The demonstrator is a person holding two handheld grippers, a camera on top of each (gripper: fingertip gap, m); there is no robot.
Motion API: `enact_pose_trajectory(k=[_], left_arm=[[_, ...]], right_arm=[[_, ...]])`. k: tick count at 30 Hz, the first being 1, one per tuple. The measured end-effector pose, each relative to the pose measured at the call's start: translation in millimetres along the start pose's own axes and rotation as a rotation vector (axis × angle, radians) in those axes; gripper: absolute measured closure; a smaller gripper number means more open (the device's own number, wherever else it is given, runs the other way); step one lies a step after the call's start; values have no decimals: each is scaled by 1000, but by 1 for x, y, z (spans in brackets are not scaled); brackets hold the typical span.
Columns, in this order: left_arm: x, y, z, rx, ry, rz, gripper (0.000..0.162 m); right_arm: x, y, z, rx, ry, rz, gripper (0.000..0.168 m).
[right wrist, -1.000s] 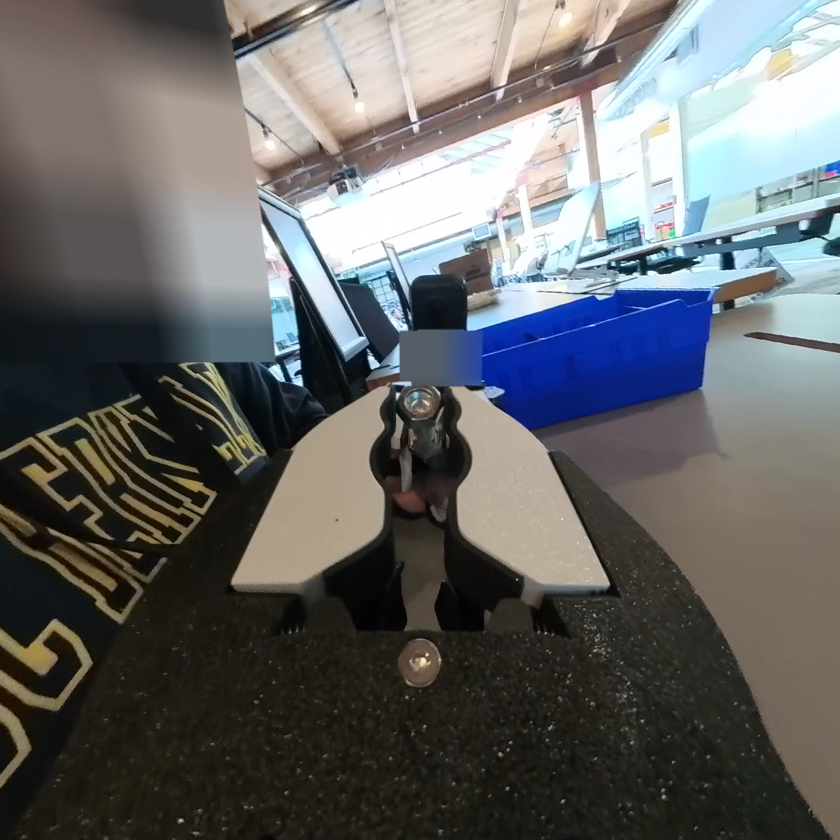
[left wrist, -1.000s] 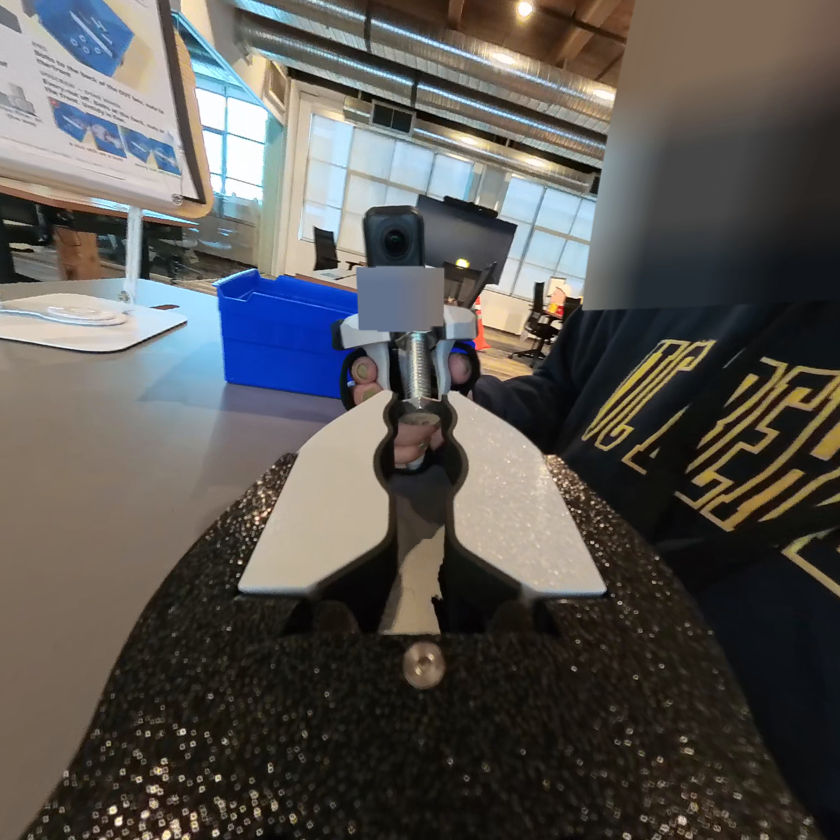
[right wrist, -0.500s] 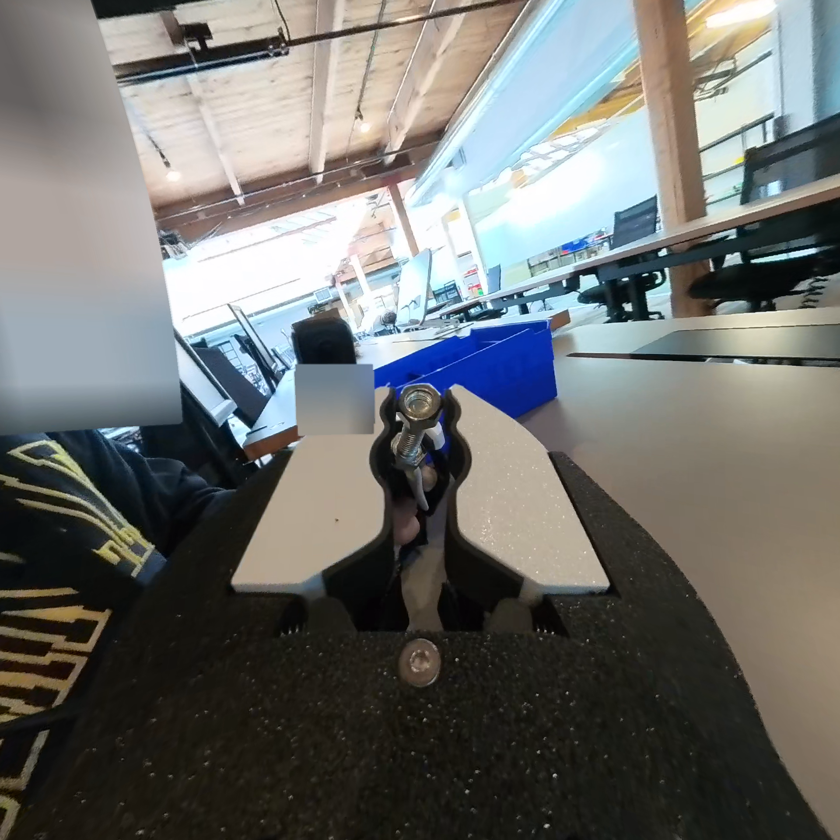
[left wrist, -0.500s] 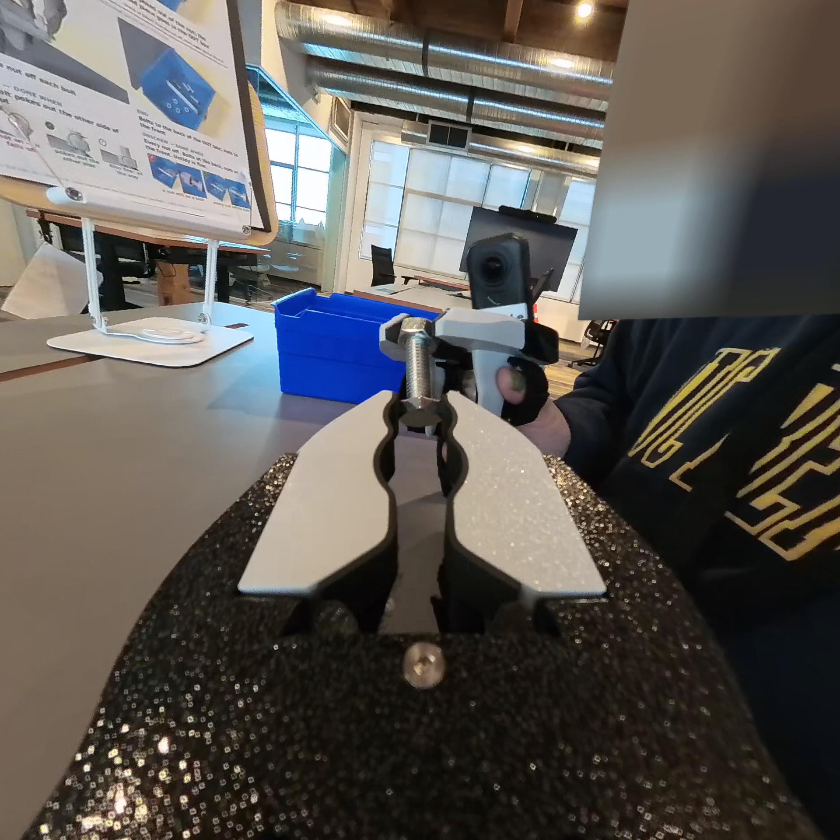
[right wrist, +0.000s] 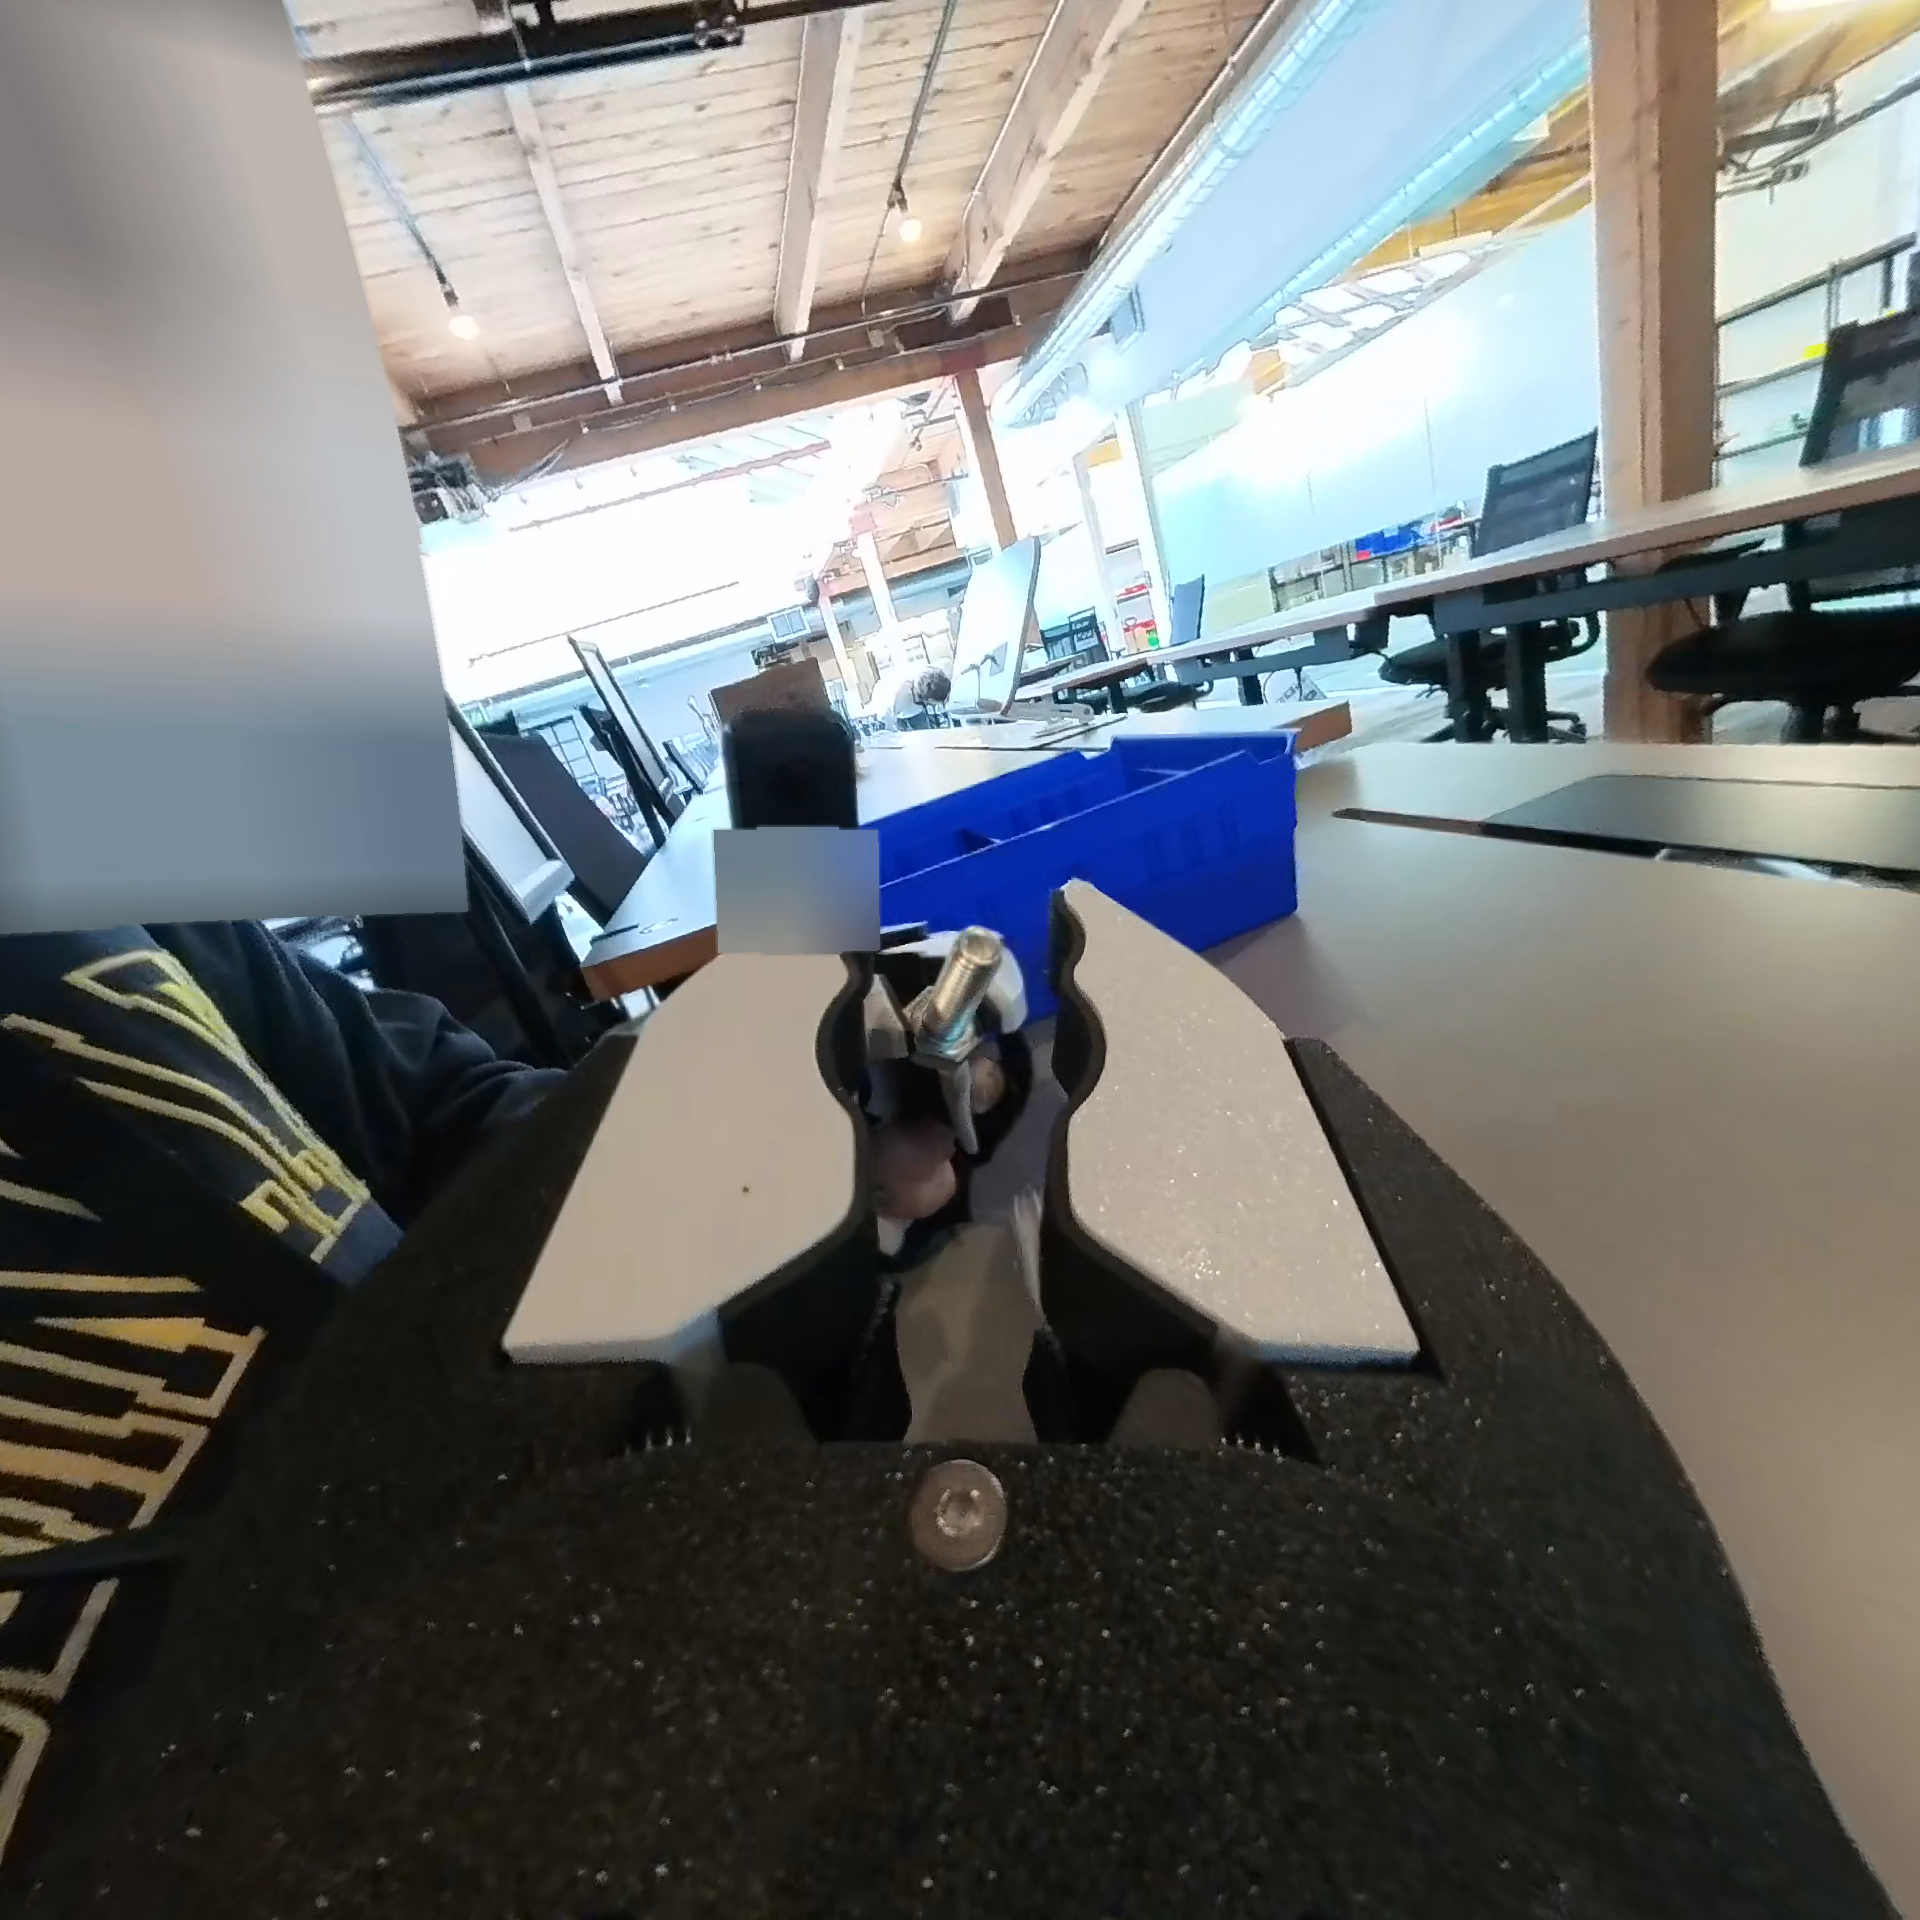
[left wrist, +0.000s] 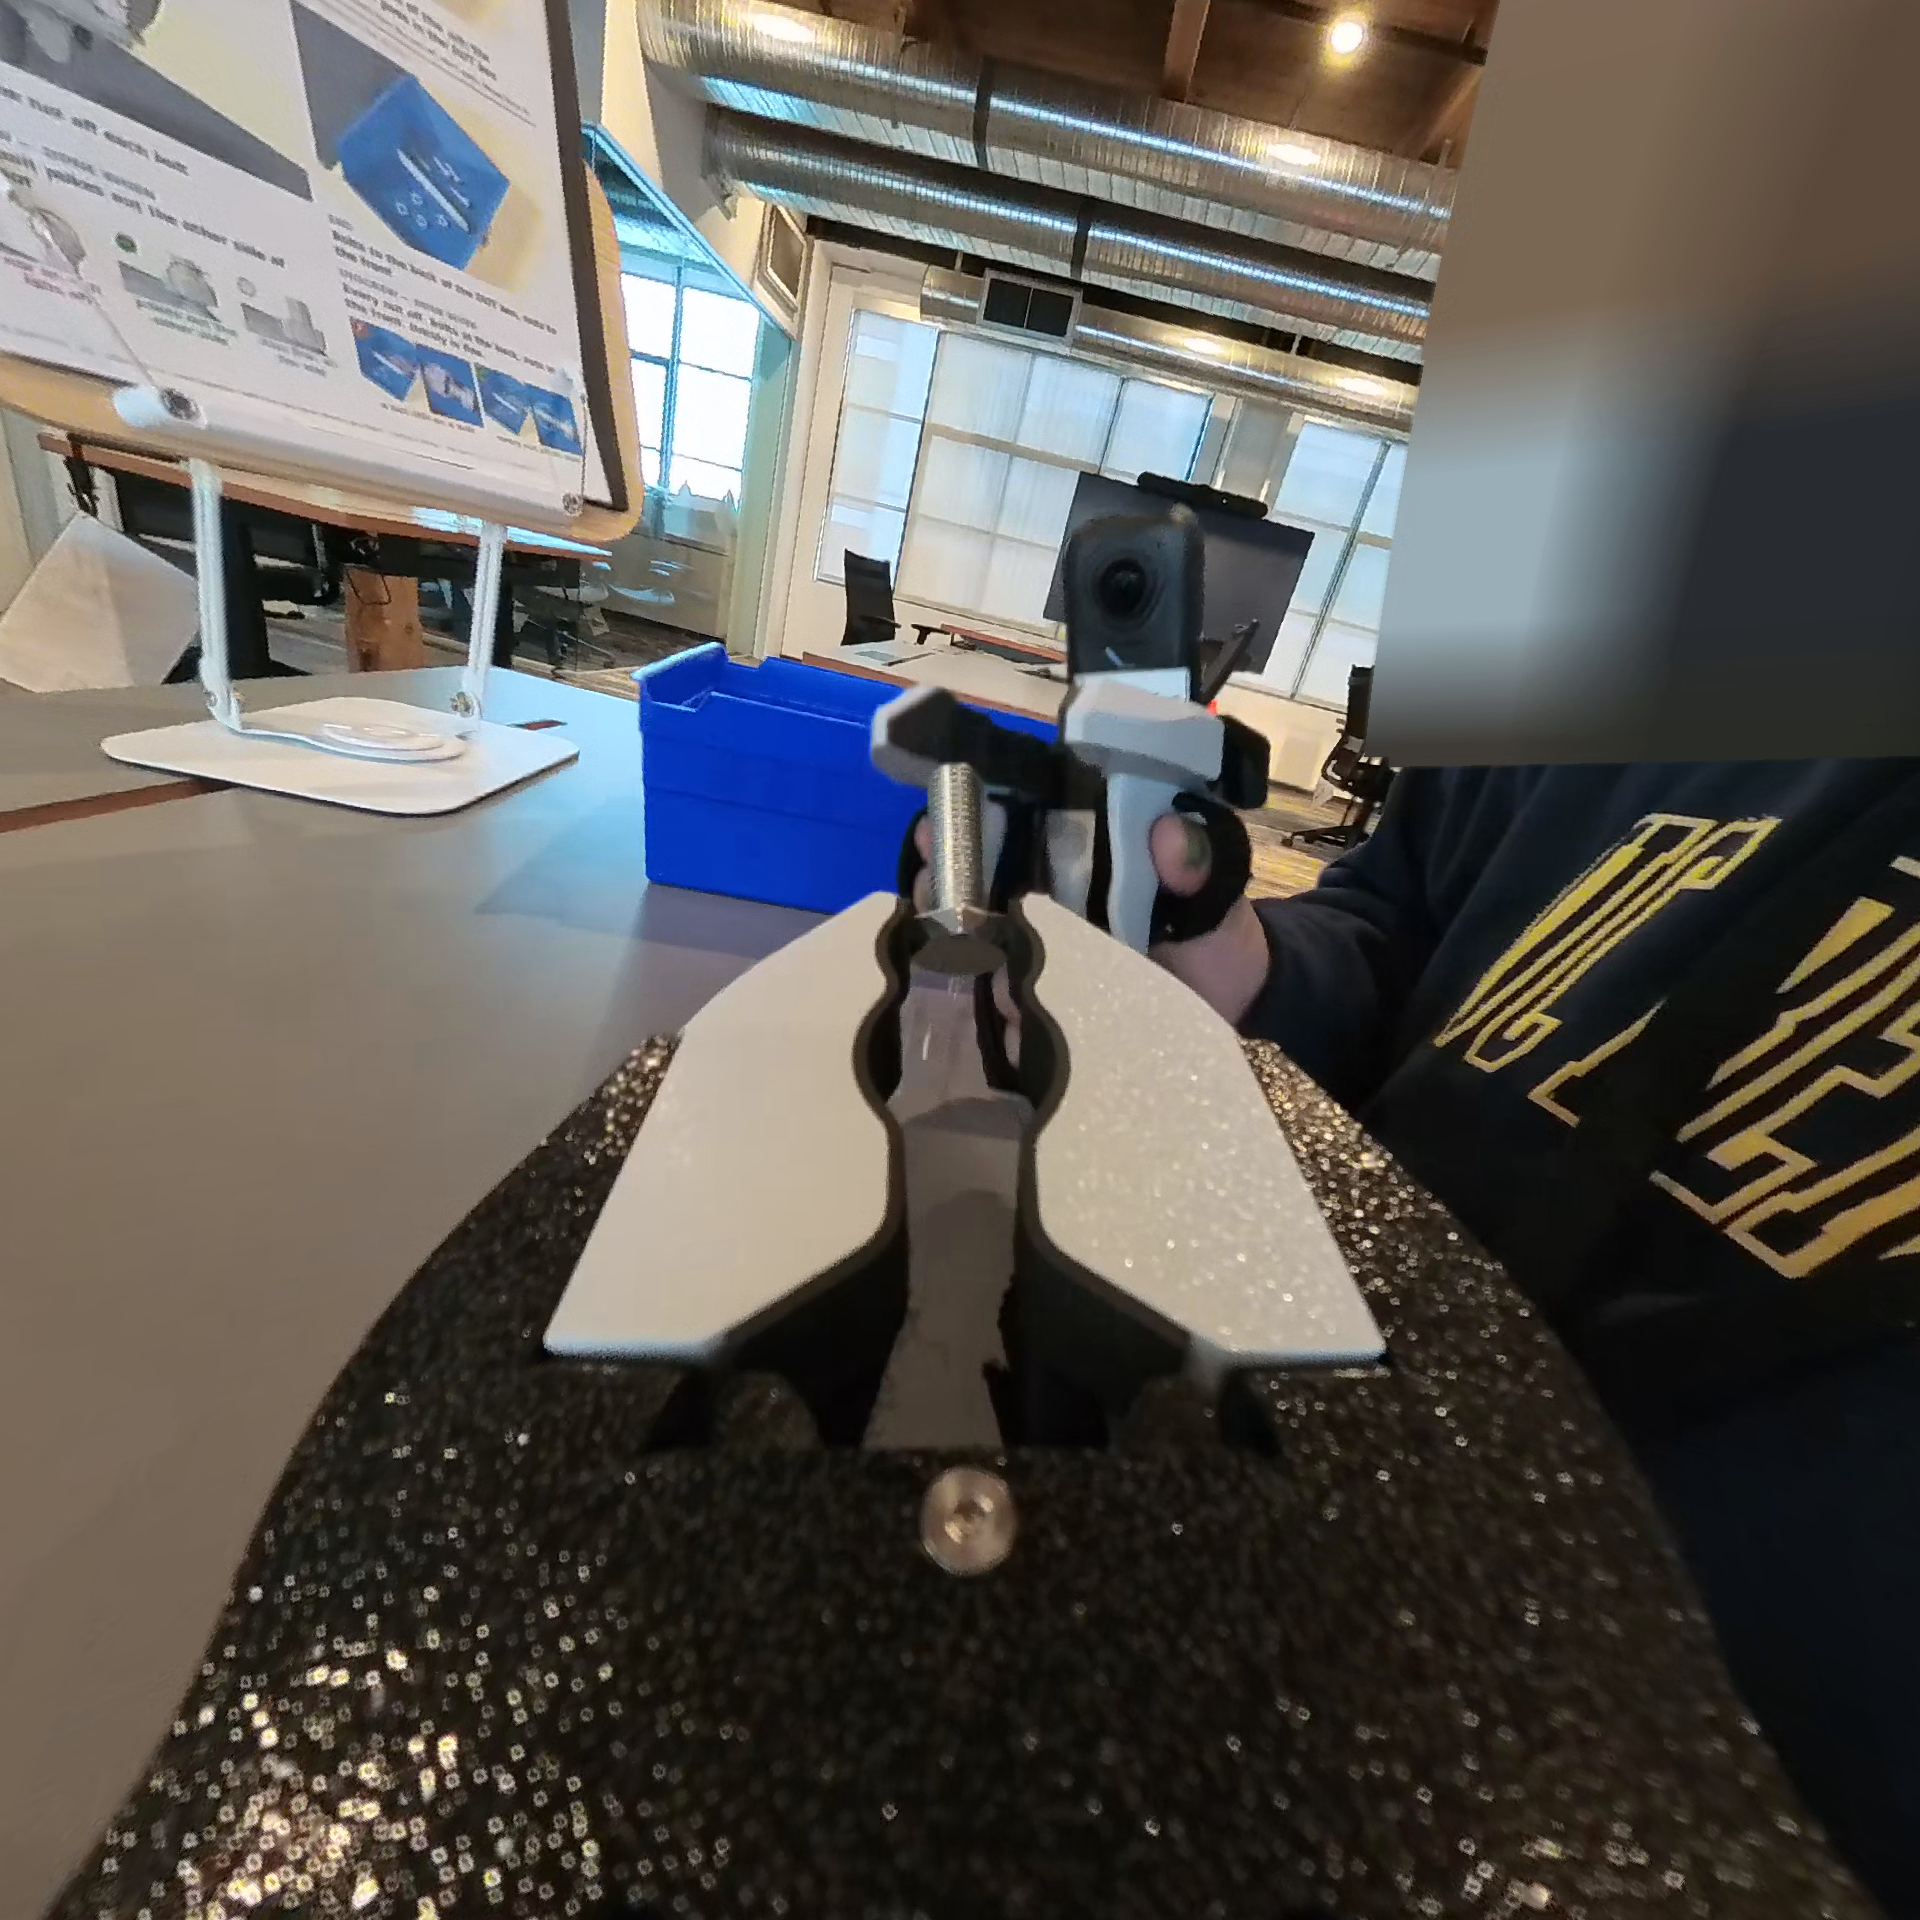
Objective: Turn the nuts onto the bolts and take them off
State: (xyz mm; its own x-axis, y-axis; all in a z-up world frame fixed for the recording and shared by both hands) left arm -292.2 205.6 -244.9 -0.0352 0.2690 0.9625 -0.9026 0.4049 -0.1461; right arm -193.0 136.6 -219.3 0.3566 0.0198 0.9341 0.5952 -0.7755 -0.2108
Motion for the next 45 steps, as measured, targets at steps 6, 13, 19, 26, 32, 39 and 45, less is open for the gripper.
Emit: enact_pose_trajectory(k=[6, 13, 19, 26, 32, 39, 45], left_arm=[[0, 5, -8, 70, -7, -14, 145], [2, 11, -14, 137, -27, -1, 145], [0, 10, -16, 126, -8, -12, 145], [-1, 9, -17, 109, 11, -25, 145], [-4, 4, -14, 99, -16, -82, 145], [-9, -3, -9, 83, -66, -133, 145], [-9, -3, -9, 72, -55, -128, 145]], right_arm=[[-8, 0, 15, -38, 39, -72, 138], [-23, 5, 34, -137, 131, -126, 143], [-22, 8, 46, -123, -1, -102, 143], [-5, 18, 56, 12, -189, -15, 142], [11, 43, 63, -108, -124, -514, 131], [-9, 68, 82, -473, 103, -1153, 135], [-27, 57, 92, -373, 266, -1452, 136]])
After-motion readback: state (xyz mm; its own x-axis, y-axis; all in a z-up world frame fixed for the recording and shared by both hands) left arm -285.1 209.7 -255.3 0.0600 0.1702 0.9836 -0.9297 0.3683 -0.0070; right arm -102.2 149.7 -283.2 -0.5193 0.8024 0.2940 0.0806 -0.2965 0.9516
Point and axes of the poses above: each gripper's, where its closed fingertips meet, y back along the fingers, x out of its top, z = x × y across the jaws, the point moved 6 cm from there along y, back along the fingers, and after that the axes turned 1 degree about -z, right-handed, at the moved point
